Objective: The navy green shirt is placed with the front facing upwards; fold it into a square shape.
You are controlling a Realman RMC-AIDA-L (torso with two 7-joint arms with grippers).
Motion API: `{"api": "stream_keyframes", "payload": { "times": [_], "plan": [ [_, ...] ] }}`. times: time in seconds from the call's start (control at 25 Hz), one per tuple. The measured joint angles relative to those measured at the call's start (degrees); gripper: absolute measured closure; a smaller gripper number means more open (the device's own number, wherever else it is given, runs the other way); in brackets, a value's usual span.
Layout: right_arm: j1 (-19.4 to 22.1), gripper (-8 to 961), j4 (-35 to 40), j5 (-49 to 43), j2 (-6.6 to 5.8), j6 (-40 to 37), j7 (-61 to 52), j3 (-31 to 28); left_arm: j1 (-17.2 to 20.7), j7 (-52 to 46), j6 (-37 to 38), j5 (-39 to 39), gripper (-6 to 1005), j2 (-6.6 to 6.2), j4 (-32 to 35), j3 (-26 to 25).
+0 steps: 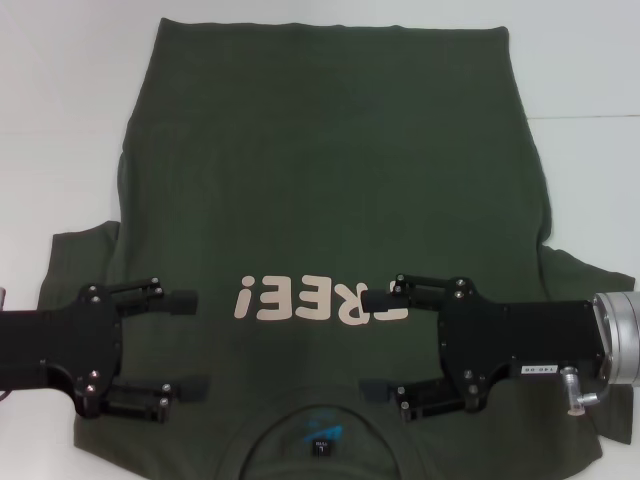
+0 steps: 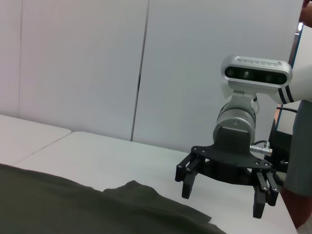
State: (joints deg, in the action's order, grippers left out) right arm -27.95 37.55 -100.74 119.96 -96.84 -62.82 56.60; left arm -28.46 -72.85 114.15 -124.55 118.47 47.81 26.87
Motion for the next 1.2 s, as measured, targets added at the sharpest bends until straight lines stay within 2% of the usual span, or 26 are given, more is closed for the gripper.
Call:
{"api": "stream_keyframes", "payload": {
  "times": [0.64,0.84,1.04,1.2],
  "plan": [
    [-0.5,44,0.1,0.1,-0.08,-0.1,-2.0,-0.1,0.0,1.0,-0.3,0.1,66,0.0,-0.3,-0.3],
    [-0.8,46,0.2,1.2,-0.2,2.3,-8.1,-3.4,0.0,1.0,-0.3,0.4,67,0.0,-0.3,-0.3],
    [-1.8,48,1.2,1.0,-2.24,5.2,-20.6,-7.8,-0.2,1.0,-1.1,0.5,66,0.05,-0.5,-0.3],
    [-0.6,49,6.8,0.7,-2.85,5.5,-29.4,-9.8,-0.5,1.0,-1.9,0.9,66,0.17,-1.1,-0.3]
  ]
}}
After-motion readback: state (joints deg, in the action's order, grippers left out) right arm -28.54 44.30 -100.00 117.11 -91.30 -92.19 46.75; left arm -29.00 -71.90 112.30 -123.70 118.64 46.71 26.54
